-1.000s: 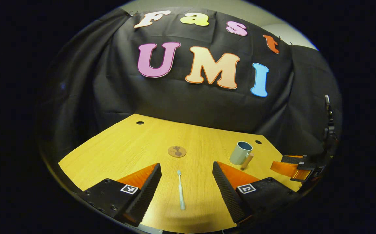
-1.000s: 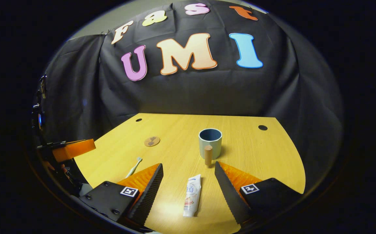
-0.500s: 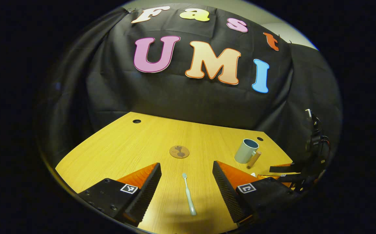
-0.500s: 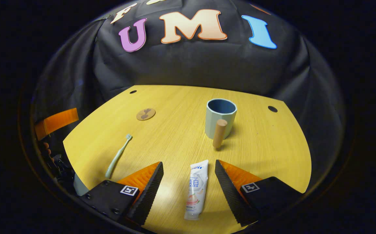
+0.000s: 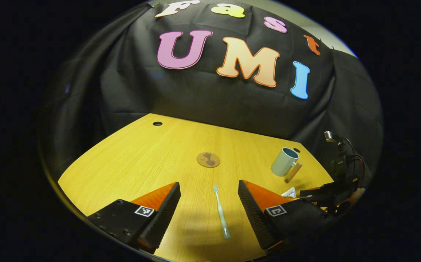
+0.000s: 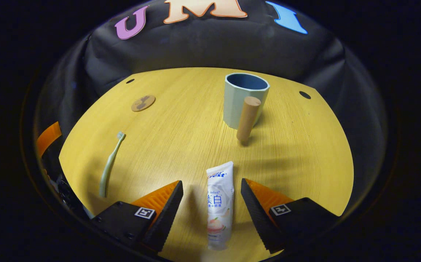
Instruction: Put the toothbrush and toothpaste on the desktop into the cup, then pick up the cup and place it on the coaster on the desktop.
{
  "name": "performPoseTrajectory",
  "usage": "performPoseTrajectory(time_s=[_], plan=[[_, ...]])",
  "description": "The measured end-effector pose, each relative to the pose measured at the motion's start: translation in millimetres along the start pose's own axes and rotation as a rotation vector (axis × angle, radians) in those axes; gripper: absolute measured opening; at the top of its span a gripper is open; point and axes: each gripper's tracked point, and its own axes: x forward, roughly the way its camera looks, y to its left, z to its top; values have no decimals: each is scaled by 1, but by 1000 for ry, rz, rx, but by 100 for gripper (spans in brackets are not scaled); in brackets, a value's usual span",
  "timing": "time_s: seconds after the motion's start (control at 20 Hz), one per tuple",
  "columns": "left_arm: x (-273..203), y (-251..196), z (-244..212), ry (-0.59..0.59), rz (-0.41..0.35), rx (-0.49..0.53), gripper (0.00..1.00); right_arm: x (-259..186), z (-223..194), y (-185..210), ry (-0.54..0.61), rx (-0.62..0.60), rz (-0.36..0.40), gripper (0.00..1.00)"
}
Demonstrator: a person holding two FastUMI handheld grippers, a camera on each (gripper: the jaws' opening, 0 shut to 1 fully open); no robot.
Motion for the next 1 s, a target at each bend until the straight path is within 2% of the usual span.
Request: performPoseTrajectory(time_s=[0.1, 0.2, 0.25, 0.4, 0.45, 0.5, 0.6, 0.65, 0.7, 0.8, 0.85, 1.0], plan=[[1, 4, -1, 0, 1, -8, 94, 3, -4, -3, 20, 4, -15, 93], [6, 6, -3, 8, 6, -13, 94, 5, -7, -2, 41, 12, -20, 84], [6, 8, -5, 12, 5, -11, 94, 7, -9, 0, 51, 20, -11, 86], [12, 4, -9, 30, -4, -1, 95, 9, -16, -5, 94, 0, -13, 73], [14, 3, -10, 36, -9, 4, 95, 9, -11, -7, 81, -2, -15, 63], [15, 1, -11, 40, -14, 8, 95, 9, -14, -6, 101, -9, -2, 63], [18, -4, -16, 51, -30, 15, 95, 10, -14, -1, 110, -9, 2, 49], [18, -6, -18, 58, -35, 16, 95, 9, -11, -2, 108, -19, 2, 55], [20, -9, -21, 64, -41, 15, 95, 10, -13, -3, 121, -26, 1, 44], [22, -15, -26, 77, -52, 8, 95, 12, -12, -8, 121, -21, -2, 44], [23, -18, -27, 81, -57, 4, 95, 12, -11, -11, 124, -5, 0, 19], [26, -22, -30, 92, -65, 4, 95, 12, -11, -10, 131, -11, 4, 21]])
